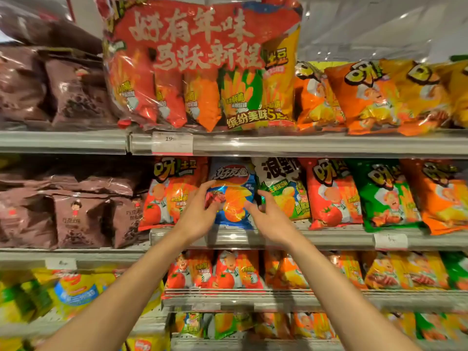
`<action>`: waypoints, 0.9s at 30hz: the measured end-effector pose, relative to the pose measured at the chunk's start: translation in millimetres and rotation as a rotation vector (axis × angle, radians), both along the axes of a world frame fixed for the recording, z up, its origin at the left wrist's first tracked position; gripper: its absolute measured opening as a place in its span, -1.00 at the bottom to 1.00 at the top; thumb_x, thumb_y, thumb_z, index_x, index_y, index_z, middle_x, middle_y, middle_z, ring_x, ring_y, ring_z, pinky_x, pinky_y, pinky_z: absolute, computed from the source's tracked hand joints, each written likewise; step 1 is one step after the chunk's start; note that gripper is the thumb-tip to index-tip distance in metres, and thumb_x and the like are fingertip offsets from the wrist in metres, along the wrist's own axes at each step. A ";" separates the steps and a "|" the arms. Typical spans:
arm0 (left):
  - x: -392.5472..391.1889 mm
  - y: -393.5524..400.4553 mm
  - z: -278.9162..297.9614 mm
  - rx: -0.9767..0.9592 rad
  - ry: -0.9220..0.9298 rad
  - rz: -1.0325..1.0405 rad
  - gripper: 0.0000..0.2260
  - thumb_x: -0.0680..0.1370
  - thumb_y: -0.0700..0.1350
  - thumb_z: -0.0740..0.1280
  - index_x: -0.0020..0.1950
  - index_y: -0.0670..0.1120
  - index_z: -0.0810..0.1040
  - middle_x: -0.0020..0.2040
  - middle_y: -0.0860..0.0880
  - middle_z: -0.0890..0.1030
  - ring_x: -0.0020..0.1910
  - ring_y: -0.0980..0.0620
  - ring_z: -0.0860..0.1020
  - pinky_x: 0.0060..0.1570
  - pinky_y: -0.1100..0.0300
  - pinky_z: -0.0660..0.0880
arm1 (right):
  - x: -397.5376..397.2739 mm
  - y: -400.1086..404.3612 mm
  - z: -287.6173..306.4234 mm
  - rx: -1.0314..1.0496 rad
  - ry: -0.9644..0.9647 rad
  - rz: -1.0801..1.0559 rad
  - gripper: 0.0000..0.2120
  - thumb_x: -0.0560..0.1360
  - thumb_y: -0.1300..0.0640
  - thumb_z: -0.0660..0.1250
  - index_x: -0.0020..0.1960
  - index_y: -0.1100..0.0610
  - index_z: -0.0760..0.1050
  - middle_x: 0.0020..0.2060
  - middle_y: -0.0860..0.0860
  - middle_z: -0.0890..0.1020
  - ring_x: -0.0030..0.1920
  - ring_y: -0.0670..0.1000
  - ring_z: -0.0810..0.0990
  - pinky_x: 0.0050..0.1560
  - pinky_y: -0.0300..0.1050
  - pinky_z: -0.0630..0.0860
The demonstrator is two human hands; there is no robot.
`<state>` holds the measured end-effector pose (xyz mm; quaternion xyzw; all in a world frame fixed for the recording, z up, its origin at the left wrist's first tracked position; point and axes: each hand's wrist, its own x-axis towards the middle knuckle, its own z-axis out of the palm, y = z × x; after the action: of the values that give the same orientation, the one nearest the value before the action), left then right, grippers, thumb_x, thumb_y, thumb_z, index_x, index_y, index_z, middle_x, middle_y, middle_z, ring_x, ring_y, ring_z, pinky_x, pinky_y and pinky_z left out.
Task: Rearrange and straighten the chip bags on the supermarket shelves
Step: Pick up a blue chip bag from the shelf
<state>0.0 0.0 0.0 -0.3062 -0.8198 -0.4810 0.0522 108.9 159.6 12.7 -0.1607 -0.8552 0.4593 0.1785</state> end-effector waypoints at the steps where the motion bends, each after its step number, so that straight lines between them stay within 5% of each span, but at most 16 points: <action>1: -5.7 4.6 -1.4 -0.014 0.004 0.006 -0.54 0.62 0.00 0.27 0.51 0.13 0.26 0.46 -0.05 0.33 0.42 -0.04 0.35 0.44 0.00 0.29 | -9.6 0.4 -1.8 -0.014 -0.016 0.025 -0.35 0.62 -0.14 0.21 0.59 0.02 0.04 0.43 0.06 0.42 0.38 0.09 0.44 0.33 -0.08 0.35; 6: -32.4 23.4 2.2 -0.101 -0.061 0.033 -0.52 0.62 -0.12 0.27 0.53 0.03 0.24 0.39 -0.04 0.37 0.32 0.01 0.41 0.27 0.14 0.38 | -52.6 4.0 -18.8 0.068 -0.105 0.001 -0.30 0.60 -0.10 0.24 0.60 -0.08 -0.06 0.40 0.09 0.44 0.33 0.12 0.48 0.38 0.08 0.40; 11: -62.1 34.3 -6.9 -0.120 -0.198 -0.031 -0.36 0.43 0.04 0.25 0.50 0.19 0.18 0.31 -0.12 0.49 0.27 -0.16 0.52 0.26 -0.14 0.49 | -79.8 5.7 -28.9 0.043 -0.068 -0.035 -0.24 0.58 -0.10 0.25 0.59 -0.10 -0.15 0.37 0.14 0.45 0.29 0.14 0.51 0.34 0.13 0.43; 15: -57.3 34.8 -1.0 -0.085 -0.211 -0.058 -0.44 0.54 -0.18 0.24 0.53 0.08 0.22 0.35 -0.11 0.46 0.26 -0.13 0.51 0.25 -0.09 0.50 | -88.0 4.1 -31.7 0.020 -0.012 -0.074 -0.27 0.61 -0.01 0.27 0.61 -0.05 -0.11 0.42 0.12 0.36 0.36 0.13 0.45 0.39 0.12 0.39; 20: -58.6 40.3 -5.7 -0.006 -0.210 -0.095 -0.52 0.53 -0.12 0.16 0.44 0.14 0.34 0.32 -0.10 0.50 0.24 -0.11 0.55 0.23 -0.08 0.53 | -94.3 14.2 -35.4 0.031 0.008 -0.092 -0.33 0.62 0.10 0.25 0.60 -0.04 -0.03 0.33 0.11 0.41 0.25 0.10 0.50 0.31 0.12 0.46; 25: -55.9 41.2 -7.7 0.083 -0.146 -0.080 -0.60 0.66 -0.26 0.13 0.47 0.00 0.38 0.37 -0.03 0.43 0.06 0.18 0.58 0.03 0.35 0.55 | -96.7 22.9 -35.9 0.008 0.005 -0.101 -0.37 0.62 0.14 0.19 0.60 -0.04 -0.02 0.33 0.13 0.43 0.26 0.12 0.50 0.30 0.13 0.48; 27: -56.0 40.6 -6.8 0.106 -0.111 -0.067 -0.63 0.66 -0.25 0.15 0.44 0.01 0.41 0.38 -0.01 0.41 0.19 0.14 0.53 0.18 0.29 0.51 | -96.5 26.1 -33.1 -0.013 0.004 -0.105 -0.40 0.63 0.15 0.15 0.60 -0.05 0.01 0.33 0.13 0.44 0.25 0.14 0.51 0.28 0.13 0.49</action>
<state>-56.0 40.6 -6.8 -0.3032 -0.7842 -0.5414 0.0069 12.4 185.7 -20.4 -0.2057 -0.8422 0.4553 0.2028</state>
